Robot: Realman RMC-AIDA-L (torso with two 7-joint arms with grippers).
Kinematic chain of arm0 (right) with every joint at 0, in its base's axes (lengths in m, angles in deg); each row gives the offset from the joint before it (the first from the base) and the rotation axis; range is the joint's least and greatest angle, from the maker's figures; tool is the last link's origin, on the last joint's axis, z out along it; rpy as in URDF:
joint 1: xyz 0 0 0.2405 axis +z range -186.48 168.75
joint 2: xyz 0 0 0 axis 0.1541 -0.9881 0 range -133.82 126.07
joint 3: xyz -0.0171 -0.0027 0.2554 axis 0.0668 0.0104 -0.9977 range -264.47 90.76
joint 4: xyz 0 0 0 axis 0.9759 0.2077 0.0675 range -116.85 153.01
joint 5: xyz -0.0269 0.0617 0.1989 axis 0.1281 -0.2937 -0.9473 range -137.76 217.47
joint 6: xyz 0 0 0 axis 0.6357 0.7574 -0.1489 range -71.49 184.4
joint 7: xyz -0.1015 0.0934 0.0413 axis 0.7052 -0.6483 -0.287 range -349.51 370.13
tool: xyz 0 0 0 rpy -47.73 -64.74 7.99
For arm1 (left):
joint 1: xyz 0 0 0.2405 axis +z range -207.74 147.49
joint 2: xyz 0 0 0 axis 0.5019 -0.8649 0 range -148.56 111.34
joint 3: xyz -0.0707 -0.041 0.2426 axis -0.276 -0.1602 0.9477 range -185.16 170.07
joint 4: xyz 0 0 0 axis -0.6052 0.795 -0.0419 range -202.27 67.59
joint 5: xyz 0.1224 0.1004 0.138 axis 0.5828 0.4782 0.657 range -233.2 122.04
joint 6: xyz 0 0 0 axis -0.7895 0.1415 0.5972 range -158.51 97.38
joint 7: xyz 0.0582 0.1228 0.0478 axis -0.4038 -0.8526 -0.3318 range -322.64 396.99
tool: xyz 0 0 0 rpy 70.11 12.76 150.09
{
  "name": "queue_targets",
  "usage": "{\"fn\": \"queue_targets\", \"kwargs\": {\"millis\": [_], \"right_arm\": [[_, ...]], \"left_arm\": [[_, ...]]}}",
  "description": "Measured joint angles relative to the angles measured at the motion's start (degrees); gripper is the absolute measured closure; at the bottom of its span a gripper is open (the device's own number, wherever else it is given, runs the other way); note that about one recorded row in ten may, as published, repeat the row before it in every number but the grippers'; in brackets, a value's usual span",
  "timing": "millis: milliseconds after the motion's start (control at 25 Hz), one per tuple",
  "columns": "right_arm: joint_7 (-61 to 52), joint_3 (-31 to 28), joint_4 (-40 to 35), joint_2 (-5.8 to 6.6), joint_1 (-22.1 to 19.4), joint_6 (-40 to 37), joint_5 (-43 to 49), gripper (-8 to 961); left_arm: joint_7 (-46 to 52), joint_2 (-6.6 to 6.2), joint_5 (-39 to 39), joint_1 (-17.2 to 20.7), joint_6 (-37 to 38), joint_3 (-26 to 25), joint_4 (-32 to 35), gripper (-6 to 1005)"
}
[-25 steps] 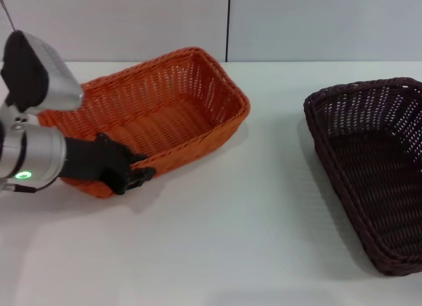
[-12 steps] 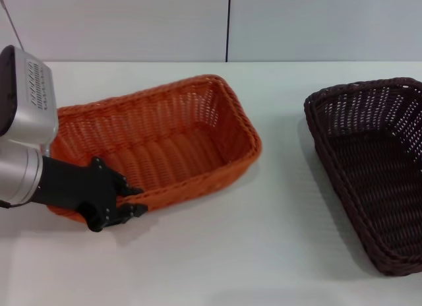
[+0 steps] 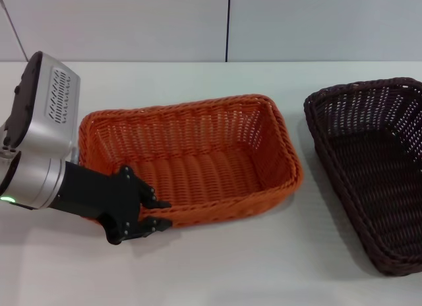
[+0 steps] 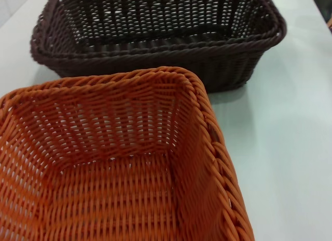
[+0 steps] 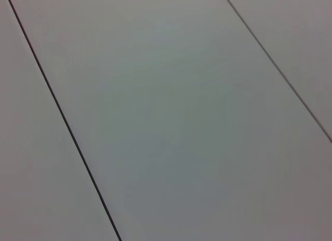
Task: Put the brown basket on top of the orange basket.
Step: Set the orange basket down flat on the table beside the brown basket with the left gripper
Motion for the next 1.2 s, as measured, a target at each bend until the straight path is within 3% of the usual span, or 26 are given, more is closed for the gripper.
{"fn": "queue_targets", "kwargs": {"millis": [320, 680, 1120, 1200], "right_arm": [[0.0, 0.0, 0.1, 0.0, -0.09, -0.16, 0.0, 447], [0.0, -0.01, 0.09, 0.01, -0.38, -0.22, 0.0, 447], [-0.08, -0.01, 0.09, 0.15, -0.58, -0.22, 0.0, 447], [-0.08, -0.01, 0.09, 0.17, -0.58, -0.22, 0.0, 447]], "left_arm": [[-1.41, 0.03, -0.14, -0.82, 1.13, -0.15, -0.93, 783], [2.34, 0.07, -5.97, -1.26, 5.31, -2.92, -2.14, 789], [2.56, 0.23, -8.36, -0.06, 5.14, -7.48, -2.36, 708], [2.56, 0.22, -8.59, 0.05, 5.12, -7.53, -2.37, 646]]}}
